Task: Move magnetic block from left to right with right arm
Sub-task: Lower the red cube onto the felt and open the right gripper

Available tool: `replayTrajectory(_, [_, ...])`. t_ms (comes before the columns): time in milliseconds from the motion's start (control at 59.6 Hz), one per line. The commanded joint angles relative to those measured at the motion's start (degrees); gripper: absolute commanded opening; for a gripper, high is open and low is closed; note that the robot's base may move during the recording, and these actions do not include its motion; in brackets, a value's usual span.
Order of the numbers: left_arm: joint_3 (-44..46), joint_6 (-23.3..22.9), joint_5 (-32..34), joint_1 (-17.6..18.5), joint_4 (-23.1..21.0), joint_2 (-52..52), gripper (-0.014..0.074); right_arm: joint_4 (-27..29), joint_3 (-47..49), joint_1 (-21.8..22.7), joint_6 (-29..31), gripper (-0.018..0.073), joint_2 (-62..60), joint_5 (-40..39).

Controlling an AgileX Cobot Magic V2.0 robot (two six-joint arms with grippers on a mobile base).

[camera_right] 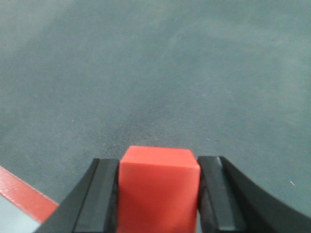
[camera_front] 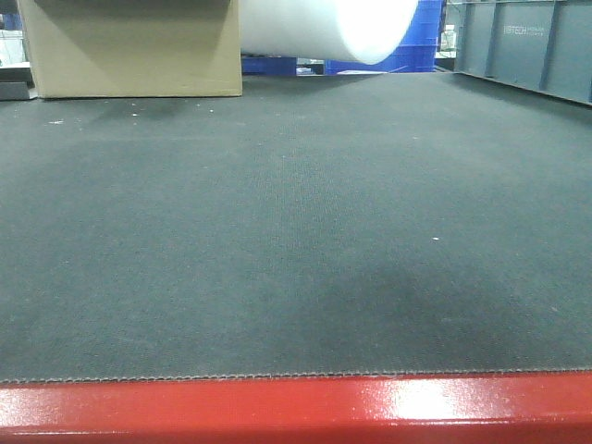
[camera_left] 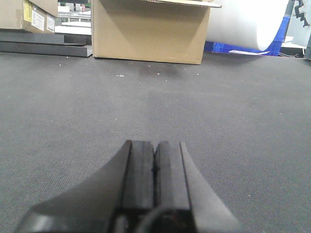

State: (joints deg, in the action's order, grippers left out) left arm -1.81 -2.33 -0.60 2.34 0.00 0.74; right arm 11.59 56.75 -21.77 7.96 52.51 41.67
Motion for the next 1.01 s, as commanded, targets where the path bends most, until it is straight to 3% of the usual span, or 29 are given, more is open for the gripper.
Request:
replayTrajectory(0, [-0.48,-0.38,5.27,-0.09,0.00,0.60,-0.0116,1.40,5.45,-1.91,3.37,0.0204,6.93,-4.65])
replayTrajectory(201, [-0.48,-0.38,5.27,-0.09,0.00,0.60,-0.0116,1.33,13.88,-8.20,4.62,0.0204,22.41,-5.57])
replayTrajectory(335, [-0.48,-0.38,5.27,-0.09,0.00,0.60,-0.0116,1.33,19.22,-10.06,4.62,0.0204,32.47,-5.57])
replayTrajectory(688, [-0.48,-0.38,5.27,-0.09,0.00,0.60,-0.0116,1.33,27.68,-10.57,4.62,0.0204,51.64,-5.58])
replayTrajectory(922, [-0.48,-0.38,5.27,-0.09,0.00,0.60,-0.0116,1.04,28.13,-10.57,4.62,0.0210,55.09,-5.90])
replayTrajectory(989, [-0.48,-0.38,5.27,-0.09,0.00,0.60,-0.0116,0.93,28.13,-10.57,4.62,0.0248,55.29,-5.79])
